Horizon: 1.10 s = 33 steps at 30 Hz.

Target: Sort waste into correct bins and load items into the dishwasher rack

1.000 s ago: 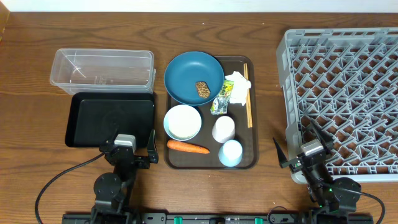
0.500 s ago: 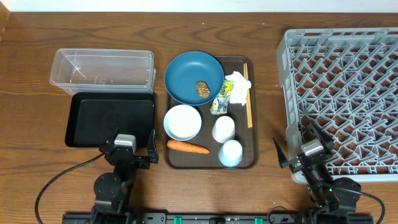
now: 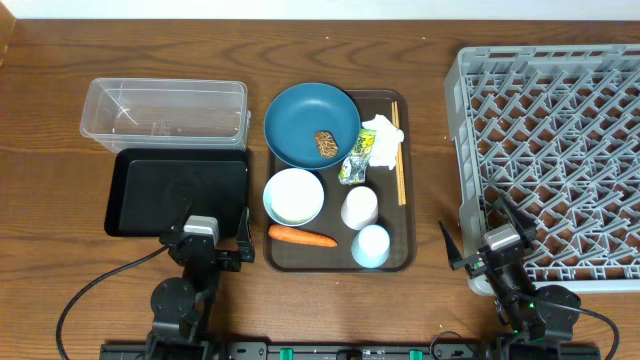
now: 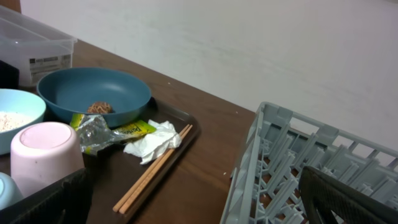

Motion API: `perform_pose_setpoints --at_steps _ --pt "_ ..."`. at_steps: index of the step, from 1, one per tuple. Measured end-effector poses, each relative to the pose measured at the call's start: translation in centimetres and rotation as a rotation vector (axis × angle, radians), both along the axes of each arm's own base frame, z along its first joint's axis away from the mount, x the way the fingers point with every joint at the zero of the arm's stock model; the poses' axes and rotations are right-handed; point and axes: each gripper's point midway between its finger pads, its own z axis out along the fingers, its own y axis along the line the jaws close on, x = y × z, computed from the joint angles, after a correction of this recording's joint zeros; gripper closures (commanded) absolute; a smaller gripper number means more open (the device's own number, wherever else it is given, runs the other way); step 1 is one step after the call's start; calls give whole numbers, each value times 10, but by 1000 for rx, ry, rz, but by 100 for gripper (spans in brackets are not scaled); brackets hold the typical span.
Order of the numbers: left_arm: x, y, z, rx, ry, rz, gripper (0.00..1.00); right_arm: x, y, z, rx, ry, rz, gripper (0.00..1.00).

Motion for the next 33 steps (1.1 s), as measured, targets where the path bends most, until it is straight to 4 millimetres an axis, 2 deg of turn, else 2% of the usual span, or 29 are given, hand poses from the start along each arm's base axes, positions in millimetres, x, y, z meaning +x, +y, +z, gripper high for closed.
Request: perform_pose_setpoints --at_steps 28,30,33 --pt "0 0 0 0 0 0 2 0 0 0 0 0 3 1" --pt "0 0 0 0 0 0 2 -2 5 5 -1 -22 32 1" --pt "0 0 0 0 0 0 2 -12 23 25 -14 -116 151 1"
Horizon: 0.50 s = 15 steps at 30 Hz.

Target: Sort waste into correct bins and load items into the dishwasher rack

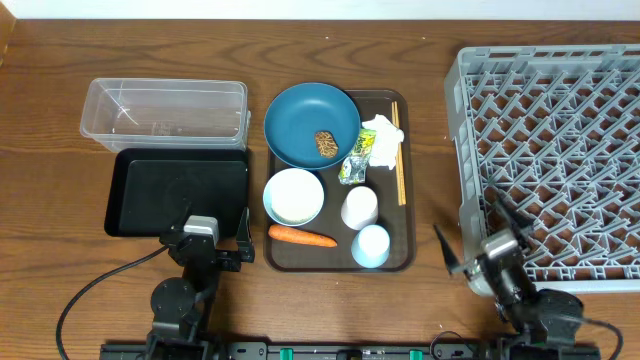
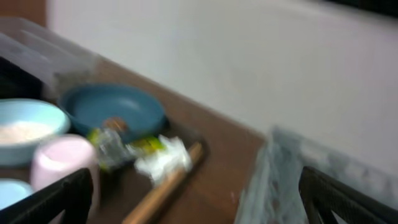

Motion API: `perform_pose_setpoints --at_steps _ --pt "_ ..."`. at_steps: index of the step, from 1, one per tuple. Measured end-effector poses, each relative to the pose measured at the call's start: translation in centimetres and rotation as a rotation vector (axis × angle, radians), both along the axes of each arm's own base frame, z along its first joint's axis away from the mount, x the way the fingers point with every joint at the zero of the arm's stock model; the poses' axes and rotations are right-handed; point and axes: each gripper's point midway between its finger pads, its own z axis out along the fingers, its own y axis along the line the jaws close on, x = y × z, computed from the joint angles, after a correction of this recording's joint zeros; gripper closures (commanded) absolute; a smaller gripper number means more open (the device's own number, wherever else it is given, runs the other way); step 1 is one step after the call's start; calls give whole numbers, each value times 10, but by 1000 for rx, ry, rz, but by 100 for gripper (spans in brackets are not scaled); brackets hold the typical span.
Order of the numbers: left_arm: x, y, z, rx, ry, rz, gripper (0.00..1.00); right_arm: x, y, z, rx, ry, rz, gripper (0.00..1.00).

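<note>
A brown tray (image 1: 405, 225) holds a blue plate (image 1: 300, 118) with a food scrap (image 1: 325, 143), a white bowl (image 1: 294, 196), a pink cup (image 1: 359, 208), a pale blue cup (image 1: 371, 245), a carrot (image 1: 301, 237), chopsticks (image 1: 398, 155), crumpled tissue (image 1: 383, 140) and a green wrapper (image 1: 354, 163). The grey dishwasher rack (image 1: 550, 150) stands at the right. My right gripper (image 1: 477, 238) sits open at the rack's near left corner. Its wrist view is blurred, with the right gripper (image 2: 196, 208) empty and the plate (image 2: 115, 109) and chopsticks (image 2: 165, 186) ahead. My left gripper (image 1: 208, 240) rests open below the black bin.
A clear plastic bin (image 1: 165, 112) stands at the back left, with a black tray-like bin (image 1: 178, 190) just in front of it. Bare wood lies between the brown tray and the rack.
My right gripper has shifted slightly toward the near left, and its wrist view is now motion-blurred. The left arm and all objects are where they were.
</note>
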Motion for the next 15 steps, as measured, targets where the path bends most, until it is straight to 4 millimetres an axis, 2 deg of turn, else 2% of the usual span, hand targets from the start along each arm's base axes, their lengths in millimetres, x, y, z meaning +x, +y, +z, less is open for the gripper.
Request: perform_pose_setpoints --at_steps 4,6,10,15 --pt "0 0 0 0 0 0 2 -31 36 16 -42 -97 266 1" --pt "0 0 0 0 0 0 2 -44 47 17 -60 -117 363 1" --pt "0 0 0 0 0 0 2 -59 58 18 -84 -143 467 1" --pt "0 0 0 0 0 0 2 -87 71 35 -174 -301 602 1"
